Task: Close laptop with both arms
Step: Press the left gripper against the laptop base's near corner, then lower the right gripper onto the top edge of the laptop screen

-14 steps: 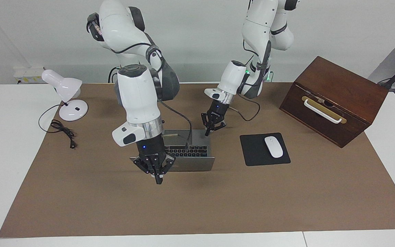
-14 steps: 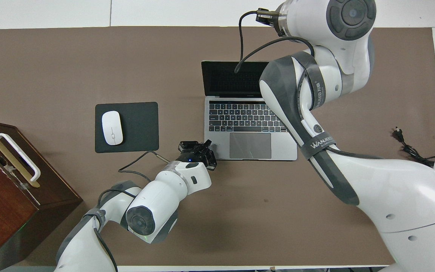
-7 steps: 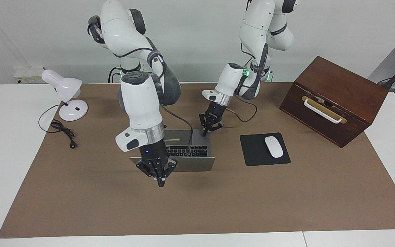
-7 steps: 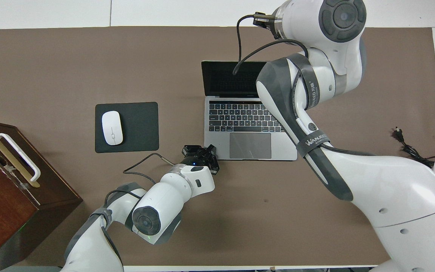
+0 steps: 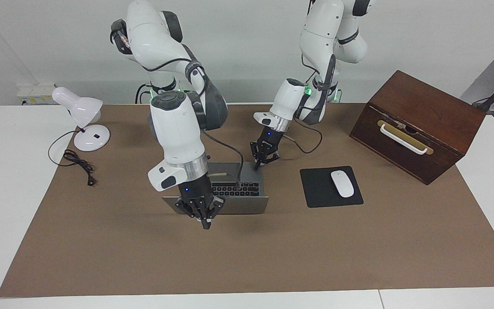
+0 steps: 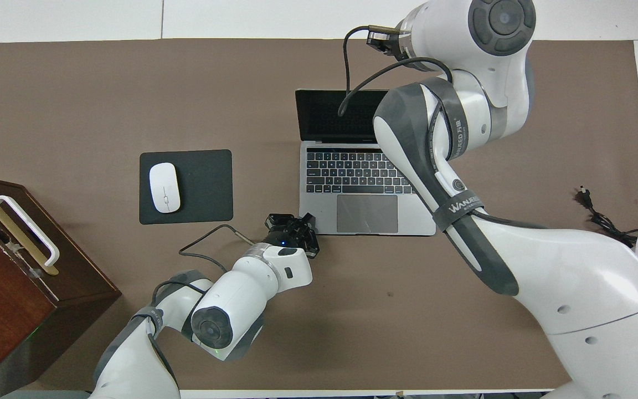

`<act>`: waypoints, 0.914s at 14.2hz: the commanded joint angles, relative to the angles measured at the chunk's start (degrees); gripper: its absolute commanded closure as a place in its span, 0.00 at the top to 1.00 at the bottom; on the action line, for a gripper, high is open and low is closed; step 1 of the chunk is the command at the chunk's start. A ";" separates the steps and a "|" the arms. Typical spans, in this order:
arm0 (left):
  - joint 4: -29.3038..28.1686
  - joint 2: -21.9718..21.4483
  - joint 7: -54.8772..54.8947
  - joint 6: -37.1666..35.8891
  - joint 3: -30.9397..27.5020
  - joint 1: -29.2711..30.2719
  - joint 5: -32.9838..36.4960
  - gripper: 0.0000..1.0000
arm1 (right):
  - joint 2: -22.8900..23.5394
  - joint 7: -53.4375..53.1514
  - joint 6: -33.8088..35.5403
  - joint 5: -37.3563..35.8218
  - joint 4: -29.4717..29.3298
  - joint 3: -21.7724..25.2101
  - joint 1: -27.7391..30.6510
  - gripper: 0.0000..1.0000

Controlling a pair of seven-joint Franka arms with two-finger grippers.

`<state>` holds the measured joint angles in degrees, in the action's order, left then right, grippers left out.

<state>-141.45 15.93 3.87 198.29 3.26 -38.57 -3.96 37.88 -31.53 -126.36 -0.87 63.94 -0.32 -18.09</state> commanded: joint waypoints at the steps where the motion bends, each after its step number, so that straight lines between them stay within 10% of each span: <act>1: -2.43 0.42 1.75 0.87 -0.88 -0.46 -0.35 0.00 | -0.97 -0.29 1.37 0.95 2.50 -0.47 0.60 0.00; 13: -3.83 1.13 4.21 0.87 -0.88 -0.19 -0.35 0.00 | -0.44 0.24 8.22 11.13 4.61 -1.88 1.65 0.00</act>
<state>-142.15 15.89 5.92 199.47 3.21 -38.57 -3.95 37.95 -31.53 -119.24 7.31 67.38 -1.10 -17.82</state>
